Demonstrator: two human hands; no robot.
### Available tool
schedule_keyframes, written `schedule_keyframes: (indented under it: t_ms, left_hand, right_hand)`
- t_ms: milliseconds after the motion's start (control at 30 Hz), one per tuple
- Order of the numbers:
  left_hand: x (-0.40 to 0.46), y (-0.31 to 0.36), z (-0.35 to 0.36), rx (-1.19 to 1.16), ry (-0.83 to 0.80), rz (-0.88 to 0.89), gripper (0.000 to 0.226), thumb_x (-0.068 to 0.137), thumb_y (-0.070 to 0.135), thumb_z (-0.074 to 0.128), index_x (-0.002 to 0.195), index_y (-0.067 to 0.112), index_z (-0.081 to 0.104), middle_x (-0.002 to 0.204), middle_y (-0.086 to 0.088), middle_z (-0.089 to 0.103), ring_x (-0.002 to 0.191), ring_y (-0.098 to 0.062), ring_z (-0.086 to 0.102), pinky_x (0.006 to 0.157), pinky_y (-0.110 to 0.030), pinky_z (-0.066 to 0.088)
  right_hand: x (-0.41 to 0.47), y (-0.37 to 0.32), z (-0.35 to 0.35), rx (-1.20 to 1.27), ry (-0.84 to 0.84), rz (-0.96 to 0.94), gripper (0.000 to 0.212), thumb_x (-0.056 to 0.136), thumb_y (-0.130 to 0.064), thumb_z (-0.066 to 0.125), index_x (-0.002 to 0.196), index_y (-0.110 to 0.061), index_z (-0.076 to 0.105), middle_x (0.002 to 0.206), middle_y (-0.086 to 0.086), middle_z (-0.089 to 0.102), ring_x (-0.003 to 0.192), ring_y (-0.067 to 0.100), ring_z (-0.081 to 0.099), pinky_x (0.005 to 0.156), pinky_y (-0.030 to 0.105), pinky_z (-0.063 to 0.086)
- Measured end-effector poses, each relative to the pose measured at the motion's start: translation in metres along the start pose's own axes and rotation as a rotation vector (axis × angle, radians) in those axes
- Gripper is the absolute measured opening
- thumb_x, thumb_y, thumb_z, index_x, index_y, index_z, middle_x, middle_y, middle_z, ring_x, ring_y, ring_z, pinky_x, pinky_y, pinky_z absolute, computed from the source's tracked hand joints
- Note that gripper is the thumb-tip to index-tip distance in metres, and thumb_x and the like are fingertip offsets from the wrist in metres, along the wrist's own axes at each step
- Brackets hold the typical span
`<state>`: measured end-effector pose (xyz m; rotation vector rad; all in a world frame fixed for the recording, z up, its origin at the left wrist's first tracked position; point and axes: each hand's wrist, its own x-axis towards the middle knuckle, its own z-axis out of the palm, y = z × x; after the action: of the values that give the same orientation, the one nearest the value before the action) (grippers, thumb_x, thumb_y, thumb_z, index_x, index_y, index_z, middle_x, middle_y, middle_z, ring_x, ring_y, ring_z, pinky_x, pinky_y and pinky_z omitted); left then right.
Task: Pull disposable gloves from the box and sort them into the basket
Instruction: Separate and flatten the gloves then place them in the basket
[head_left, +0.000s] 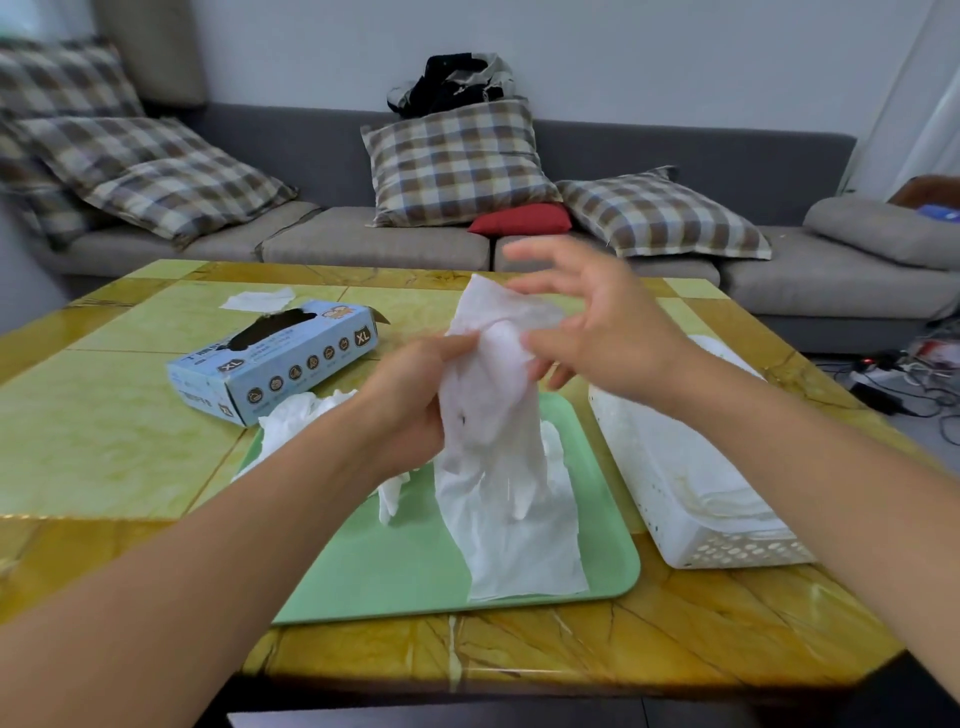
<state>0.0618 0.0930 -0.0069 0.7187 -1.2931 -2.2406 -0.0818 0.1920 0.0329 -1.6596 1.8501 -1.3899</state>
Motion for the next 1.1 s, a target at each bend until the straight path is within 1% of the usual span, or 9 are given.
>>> schedule_keyframes:
  t_ms: [67,167,233,367,633,767,867,1000,1100]
  left_hand:
    - [-0.004,0.006,-0.001,-0.034,-0.014,-0.056,0.038,0.102,0.031,0.049,0.124,0.004,0.065,0.117,-0.014,0.072,0.103,-0.031,0.070,0.093,-0.042,0.052]
    - [-0.006,0.008,-0.003,-0.035,-0.077,-0.101,0.045,0.102,0.038,0.049,0.131,0.006,0.063,0.129,-0.018,0.067,0.120,-0.037,0.063,0.107,-0.050,0.044]
    - [-0.008,0.009,-0.003,-0.016,-0.100,-0.099,0.046,0.101,0.039,0.050,0.131,0.008,0.064,0.129,-0.017,0.067,0.119,-0.037,0.064,0.107,-0.053,0.044]
    - [-0.009,0.014,-0.006,0.007,-0.145,-0.090,0.040,0.100,0.037,0.050,0.121,0.009,0.070,0.119,-0.013,0.072,0.102,-0.031,0.073,0.085,-0.045,0.058]
    - [-0.011,0.019,-0.005,0.458,-0.194,0.271,0.030,0.086,0.022,0.072,0.114,0.011,0.073,0.106,-0.012,0.076,0.093,-0.024,0.074,0.072,-0.031,0.059]
    - [-0.007,0.013,0.000,0.541,-0.088,0.307,0.023,0.098,0.027,0.060,0.105,0.014,0.077,0.095,-0.007,0.078,0.076,-0.017,0.074,0.058,-0.025,0.057]
    - [0.001,0.010,0.000,0.610,-0.024,0.194,0.025,0.100,0.031,0.060,0.104,0.014,0.077,0.094,-0.006,0.079,0.082,-0.021,0.075,0.066,-0.030,0.059]
    - [0.026,0.004,-0.010,0.768,0.063,-0.019,0.022,0.099,0.029,0.063,0.105,0.011,0.075,0.097,-0.008,0.078,0.083,-0.021,0.076,0.067,-0.030,0.059]
    - [0.041,0.012,-0.007,0.688,0.131,0.221,0.017,0.099,0.026,0.064,0.102,0.014,0.076,0.103,-0.008,0.078,0.089,-0.020,0.075,0.081,-0.038,0.062]
  right_hand:
    - [0.006,0.010,-0.010,-0.125,0.180,0.098,0.069,0.075,-0.024,0.088,0.135,-0.028,0.053,0.126,-0.004,0.062,0.084,0.018,0.071,0.072,0.036,0.060]
    - [0.002,0.024,-0.019,0.245,-0.181,0.464,0.089,0.069,-0.051,0.085,0.144,-0.018,0.051,0.130,-0.001,0.062,0.114,0.020,0.064,0.097,0.036,0.054]
    - [-0.005,0.024,-0.015,0.592,-0.334,0.475,0.071,0.081,-0.045,0.074,0.139,-0.008,0.057,0.133,0.009,0.065,0.120,0.029,0.062,0.103,0.041,0.050]
    - [-0.002,0.022,-0.017,0.841,-0.122,0.464,0.039,0.093,-0.018,0.065,0.129,-0.003,0.064,0.125,0.014,0.070,0.108,0.025,0.068,0.093,0.035,0.057]
    - [-0.006,0.011,-0.028,0.641,-0.165,0.413,0.015,0.090,-0.007,0.066,0.104,-0.013,0.065,0.088,0.004,0.071,0.071,0.012,0.069,0.059,0.024,0.057]
    - [-0.005,0.017,-0.029,0.573,-0.216,0.504,0.041,0.080,-0.010,0.074,0.119,-0.003,0.068,0.107,0.012,0.075,0.089,0.018,0.073,0.073,0.026,0.062]
    - [-0.003,0.033,-0.025,0.495,-0.265,0.645,0.043,0.084,-0.007,0.073,0.125,0.000,0.065,0.120,0.016,0.072,0.107,0.026,0.071,0.085,0.035,0.061]
    - [0.009,0.054,-0.010,0.389,-0.184,0.719,0.047,0.084,0.001,0.075,0.128,0.005,0.060,0.114,0.018,0.073,0.091,0.025,0.074,0.071,0.034,0.064]
    - [0.024,0.048,-0.010,0.377,0.007,0.514,0.025,0.087,-0.001,0.073,0.111,0.000,0.068,0.101,0.013,0.074,0.082,0.020,0.070,0.072,0.033,0.061]
